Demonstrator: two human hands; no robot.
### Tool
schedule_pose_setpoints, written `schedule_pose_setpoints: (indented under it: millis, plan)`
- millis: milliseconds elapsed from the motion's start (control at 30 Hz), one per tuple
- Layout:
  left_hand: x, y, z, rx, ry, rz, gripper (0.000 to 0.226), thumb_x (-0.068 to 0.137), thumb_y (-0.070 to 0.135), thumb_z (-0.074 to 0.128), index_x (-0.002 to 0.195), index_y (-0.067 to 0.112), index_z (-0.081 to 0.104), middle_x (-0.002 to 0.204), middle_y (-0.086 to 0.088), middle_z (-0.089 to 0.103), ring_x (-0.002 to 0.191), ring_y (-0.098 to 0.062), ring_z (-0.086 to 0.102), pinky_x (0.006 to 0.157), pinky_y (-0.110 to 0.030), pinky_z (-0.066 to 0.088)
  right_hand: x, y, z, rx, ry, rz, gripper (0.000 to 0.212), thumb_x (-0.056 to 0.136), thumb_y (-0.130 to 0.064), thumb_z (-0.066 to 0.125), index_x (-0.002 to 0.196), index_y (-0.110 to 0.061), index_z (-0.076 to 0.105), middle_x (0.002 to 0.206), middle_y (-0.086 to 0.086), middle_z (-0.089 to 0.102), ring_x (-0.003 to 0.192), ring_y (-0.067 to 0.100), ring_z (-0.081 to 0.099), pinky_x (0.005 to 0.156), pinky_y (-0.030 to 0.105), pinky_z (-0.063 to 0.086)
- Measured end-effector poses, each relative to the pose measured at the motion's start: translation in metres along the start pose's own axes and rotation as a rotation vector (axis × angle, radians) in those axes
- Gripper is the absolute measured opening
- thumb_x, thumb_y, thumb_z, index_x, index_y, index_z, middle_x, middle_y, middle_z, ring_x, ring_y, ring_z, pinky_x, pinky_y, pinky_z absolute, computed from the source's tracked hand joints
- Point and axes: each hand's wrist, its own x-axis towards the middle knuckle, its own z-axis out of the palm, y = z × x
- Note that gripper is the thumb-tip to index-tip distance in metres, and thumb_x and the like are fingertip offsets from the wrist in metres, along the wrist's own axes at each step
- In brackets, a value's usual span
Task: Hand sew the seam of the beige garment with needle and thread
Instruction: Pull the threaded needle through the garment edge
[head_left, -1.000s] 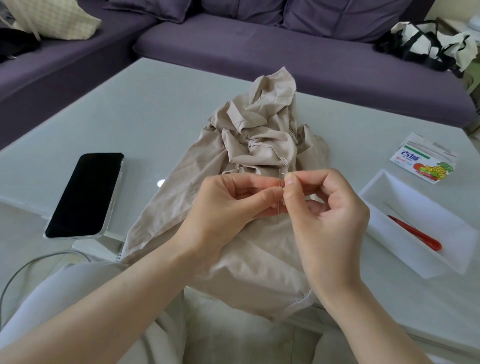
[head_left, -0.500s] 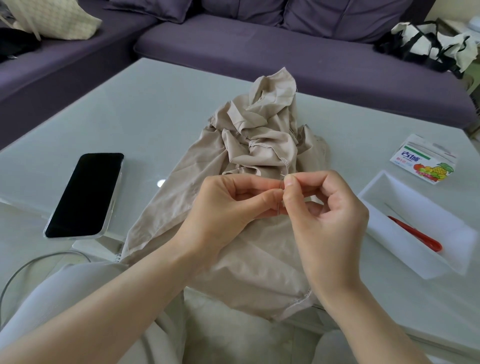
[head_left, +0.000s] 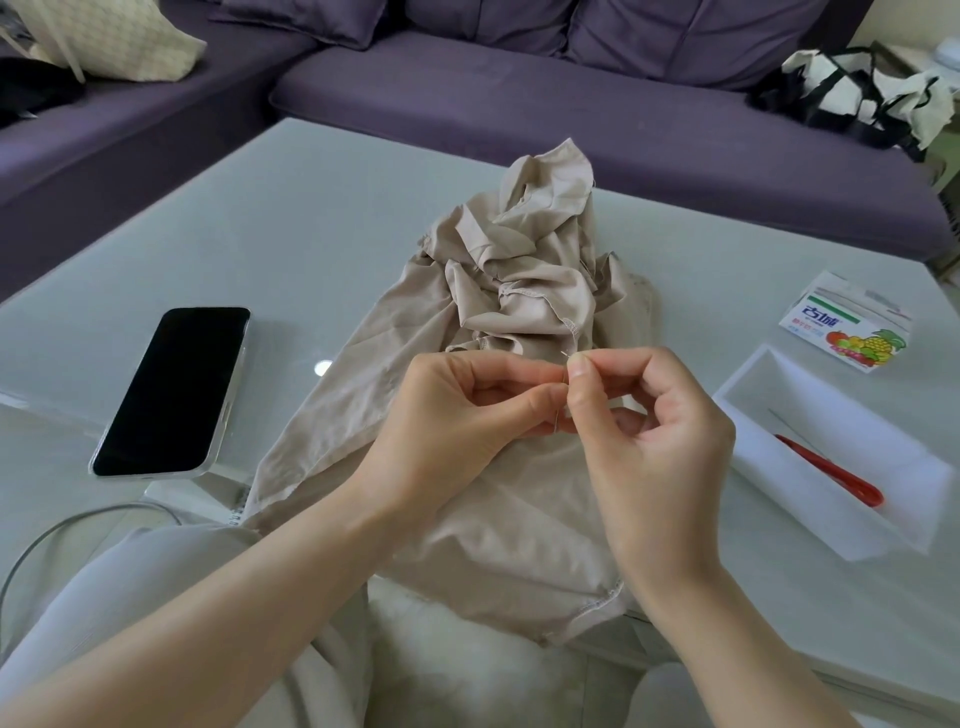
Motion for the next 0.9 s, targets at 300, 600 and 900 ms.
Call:
schedule_pose_setpoints:
  millis: [300,600,900]
  plan:
    - [-0.0008,-0.0012,-0.0008,0.14,0.045,0.103,0.009,0.08,0.007,0.07,0.084,0.012,0.076,0.082,-0.01,0.074,0.083,-0.032,0.07,0.082,-0.044,0.056,-0.0003,-0.0005,0.0003,0.011,-0.016,0.021,0.004,0.086,-0.028,0.062,0.084,-0.025,0.064,0.075,-0.012,0.067,0.072,0.012,0.067,0.063,0.024,0.054]
    - [-0.0029,-0.0038,0.0018,0.436,0.164,0.327,0.016,0.078,0.004,0.074,0.085,0.019,0.077,0.071,0.011,0.067,0.066,0.001,0.061,0.061,-0.008,0.044,-0.0021,-0.0032,0.001,0.053,-0.06,0.124,0.005,0.085,-0.025,0.059,0.082,-0.026,0.062,0.071,-0.017,0.064,0.066,0.005,0.061,0.062,0.016,0.047]
    - [-0.0022,0.0025,0.0025,0.298,0.095,0.215,0.017,0.081,0.023,0.069,0.097,0.019,0.072,0.087,0.002,0.074,0.083,-0.014,0.071,0.079,-0.04,0.058,0.0006,-0.0035,-0.0009,0.068,-0.105,0.177,0.007,0.087,-0.027,0.056,0.083,-0.025,0.061,0.072,-0.014,0.065,0.069,0.009,0.063,0.064,0.024,0.051]
